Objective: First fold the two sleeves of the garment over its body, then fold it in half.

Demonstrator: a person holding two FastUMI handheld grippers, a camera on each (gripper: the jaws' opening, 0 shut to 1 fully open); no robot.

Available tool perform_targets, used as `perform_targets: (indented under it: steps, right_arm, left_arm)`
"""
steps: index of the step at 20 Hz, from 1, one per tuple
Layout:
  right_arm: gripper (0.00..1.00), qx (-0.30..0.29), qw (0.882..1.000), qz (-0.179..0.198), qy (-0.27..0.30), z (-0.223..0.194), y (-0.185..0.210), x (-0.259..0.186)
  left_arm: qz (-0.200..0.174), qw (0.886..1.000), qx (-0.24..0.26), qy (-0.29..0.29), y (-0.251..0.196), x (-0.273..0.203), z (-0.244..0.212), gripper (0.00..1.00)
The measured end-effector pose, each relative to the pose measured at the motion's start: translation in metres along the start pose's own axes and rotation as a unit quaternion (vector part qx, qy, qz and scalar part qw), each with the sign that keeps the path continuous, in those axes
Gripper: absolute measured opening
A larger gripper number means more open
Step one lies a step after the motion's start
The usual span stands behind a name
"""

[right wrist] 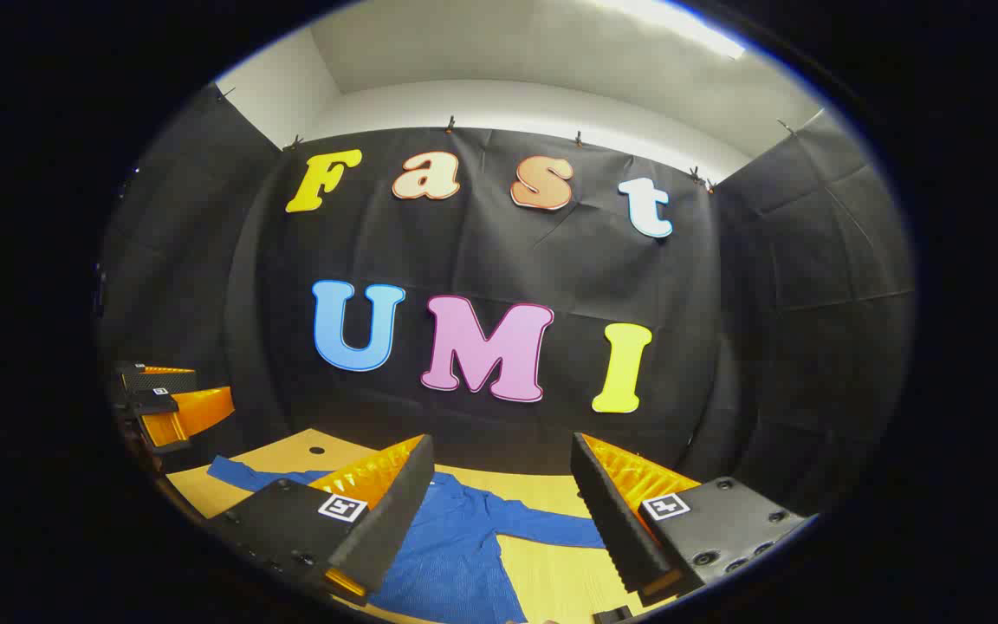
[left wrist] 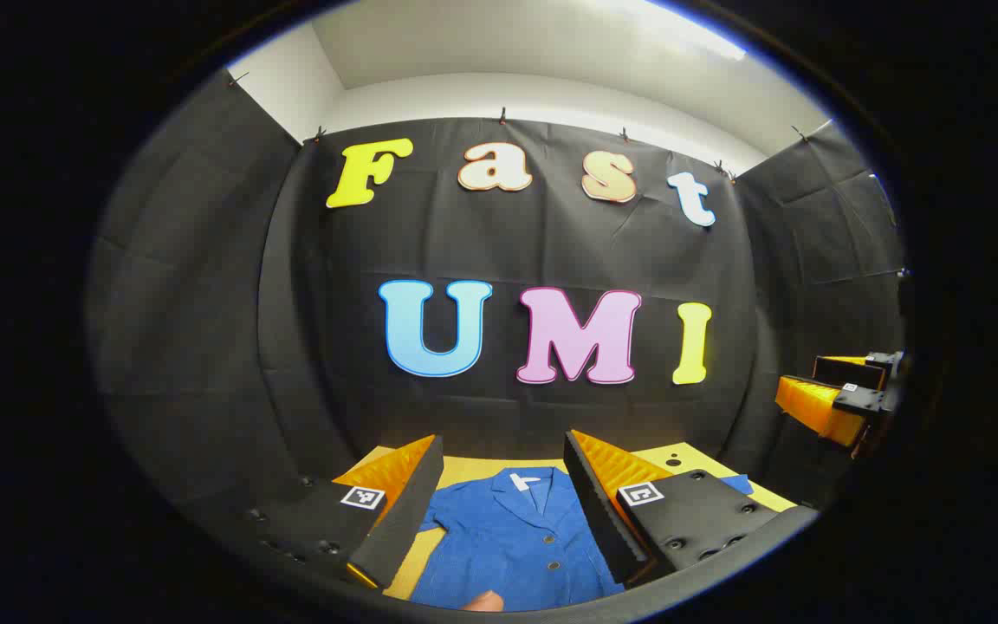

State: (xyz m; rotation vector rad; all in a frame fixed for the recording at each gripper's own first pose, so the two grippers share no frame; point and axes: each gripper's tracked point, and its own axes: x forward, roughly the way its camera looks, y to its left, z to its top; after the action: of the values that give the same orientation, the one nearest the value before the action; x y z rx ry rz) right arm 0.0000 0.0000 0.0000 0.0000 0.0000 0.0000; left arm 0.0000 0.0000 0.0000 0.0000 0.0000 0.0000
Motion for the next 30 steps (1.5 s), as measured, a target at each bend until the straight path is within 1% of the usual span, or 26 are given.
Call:
perform_targets:
  steps: [1,2,3,4,5,6,8,10,11,15,16,19,20,22,23,24,27,28,29,30]
  right_arm:
    - [0.95,-0.002,1.000,0.002,-0.002,0.001,0.002,0.001]
    - [0.95,-0.003,1.000,0.006,-0.002,-0.001,0.005,0.001]
    - [0.95,-0.001,1.000,0.010,0.001,-0.003,0.008,0.001]
    - [0.99,0.002,1.000,0.012,0.003,-0.004,0.011,0.001]
    - [0.99,0.004,1.000,0.013,0.004,-0.005,0.011,0.001]
    - [0.96,0.004,1.000,0.012,0.004,-0.004,0.011,0.001]
    - [0.95,0.002,1.000,0.010,0.004,-0.003,0.009,0.002]
    - [0.96,0.003,1.000,0.012,0.004,-0.002,0.009,0.002]
    - [0.96,0.005,1.000,0.012,0.003,0.000,0.008,0.001]
    - [0.95,0.012,1.000,0.010,0.004,-0.002,0.004,-0.003]
    - [0.99,0.013,1.000,0.010,0.007,-0.004,0.003,-0.004]
    - [0.99,0.014,1.000,0.009,0.013,-0.006,0.001,-0.007]
    - [0.96,0.016,1.000,0.011,0.013,-0.005,0.002,-0.007]
    - [0.95,0.019,1.000,0.014,0.011,-0.003,0.004,-0.007]
    - [0.99,0.020,1.000,0.012,0.011,-0.003,0.004,-0.008]
    - [0.95,0.020,1.000,0.011,0.011,-0.004,0.003,-0.008]
    - [0.95,0.022,1.000,0.015,0.015,-0.005,0.006,-0.010]
    - [0.99,0.023,0.999,0.016,0.018,-0.007,0.007,-0.009]
    - [0.99,0.024,0.999,0.017,0.018,-0.006,0.008,-0.010]
    - [0.95,0.024,0.999,0.017,0.017,-0.005,0.008,-0.009]
  left_arm:
    - [-0.005,1.000,-0.001,-0.002,-0.002,-0.001,0.001,0.81]
    - [-0.007,1.000,-0.002,-0.004,-0.003,-0.002,0.000,0.82]
    - [-0.010,1.000,-0.001,-0.006,-0.003,-0.003,0.001,0.82]
    - [-0.012,1.000,0.001,-0.007,-0.004,-0.004,0.002,0.82]
    - [-0.013,1.000,0.004,-0.011,-0.004,-0.004,0.003,0.82]
    - [-0.014,1.000,0.008,-0.013,-0.004,-0.005,0.005,0.82]
    - [-0.013,1.000,0.013,-0.016,-0.005,-0.004,0.006,0.80]
    - [-0.014,1.000,0.010,-0.011,-0.005,-0.003,0.005,0.82]
    - [-0.015,1.000,0.005,-0.009,-0.005,-0.003,0.005,0.80]
    - [-0.008,1.000,-0.003,-0.001,-0.005,-0.003,0.001,0.80]
    - [-0.006,1.000,-0.003,0.001,-0.003,-0.005,-0.001,0.80]
    - [-0.006,1.000,-0.001,0.009,-0.005,-0.007,-0.004,0.80]
    - [-0.005,1.000,0.000,0.010,-0.005,-0.007,-0.005,0.79]
    - [-0.002,1.000,-0.002,0.010,-0.003,-0.009,-0.004,0.80]
    - [-0.003,1.000,-0.004,0.009,-0.003,-0.011,-0.003,0.80]
    - [-0.002,1.000,-0.003,0.009,-0.003,-0.011,-0.002,0.80]
    - [0.002,1.000,0.003,0.006,0.000,-0.012,-0.001,0.80]
    - [0.003,1.000,0.002,0.006,0.002,-0.014,-0.002,0.80]
    - [0.004,1.000,0.002,0.006,0.003,-0.014,-0.002,0.80]
    - [0.006,1.000,0.001,0.007,0.005,-0.014,-0.003,0.80]
